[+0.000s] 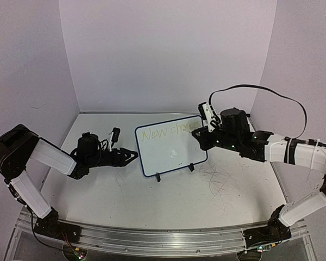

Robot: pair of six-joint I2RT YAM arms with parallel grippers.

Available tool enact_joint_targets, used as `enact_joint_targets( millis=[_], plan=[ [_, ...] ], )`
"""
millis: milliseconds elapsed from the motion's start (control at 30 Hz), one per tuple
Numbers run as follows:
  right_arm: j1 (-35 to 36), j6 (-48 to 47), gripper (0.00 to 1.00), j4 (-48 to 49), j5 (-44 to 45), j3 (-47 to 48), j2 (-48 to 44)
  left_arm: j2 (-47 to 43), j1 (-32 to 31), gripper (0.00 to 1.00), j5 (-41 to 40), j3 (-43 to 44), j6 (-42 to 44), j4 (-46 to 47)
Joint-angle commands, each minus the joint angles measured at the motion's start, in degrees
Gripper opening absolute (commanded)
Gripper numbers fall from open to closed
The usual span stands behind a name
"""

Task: Write a sentence on the whiteboard

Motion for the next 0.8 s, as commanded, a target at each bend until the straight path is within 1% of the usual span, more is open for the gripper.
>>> enact_joint_targets(
  millis=[0,433,600,767],
  plan=[
    [0.8,-2.8,0.00,2.9,-2.1,5.9,4.0,-2.0,0.6,0.72,-1.9,-2.0,-4.1,8.8],
    [5.7,-5.4,0.00,3.7,-1.8,16.5,14.2,7.6,3.6,0.72,8.6,-2.6,-12.2,25.8],
    [5.9,-5.4,0.00,4.0,-1.1,18.1,15.8,12.2,3.8,0.70,11.8,-1.2,-14.4,32.3],
    [6.1,-5.2,0.00,4.4,-1.1,18.2,16.8,15.4,3.8,0.66,13.5,0.8,-14.9,34.4]
  ],
)
